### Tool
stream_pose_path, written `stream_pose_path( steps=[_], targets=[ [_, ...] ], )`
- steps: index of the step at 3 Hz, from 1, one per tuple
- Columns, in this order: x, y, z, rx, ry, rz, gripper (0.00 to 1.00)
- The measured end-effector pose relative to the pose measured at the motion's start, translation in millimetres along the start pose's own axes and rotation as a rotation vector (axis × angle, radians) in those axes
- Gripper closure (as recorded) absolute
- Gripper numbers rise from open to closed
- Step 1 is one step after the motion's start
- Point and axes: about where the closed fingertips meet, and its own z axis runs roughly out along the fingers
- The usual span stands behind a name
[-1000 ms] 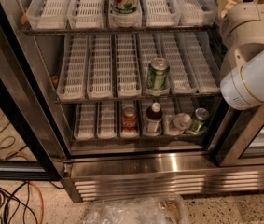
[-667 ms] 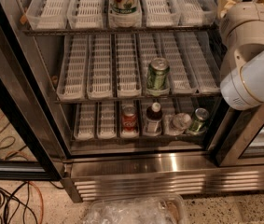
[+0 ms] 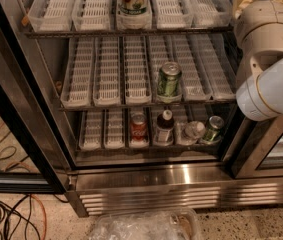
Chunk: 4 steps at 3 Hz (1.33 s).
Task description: Pick pepsi can from top shelf of fridge
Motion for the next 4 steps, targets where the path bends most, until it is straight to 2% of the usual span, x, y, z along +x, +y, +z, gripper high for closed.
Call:
stream_pose_path(
  steps=[3, 4],
  targets=[
    [-11.1, 12.7, -26.8, -0.087, -0.103, -0.084, 1.00],
    [-11.5, 14.2, -29.5, -0.101, -0.111, -0.096, 1.00]
  ],
)
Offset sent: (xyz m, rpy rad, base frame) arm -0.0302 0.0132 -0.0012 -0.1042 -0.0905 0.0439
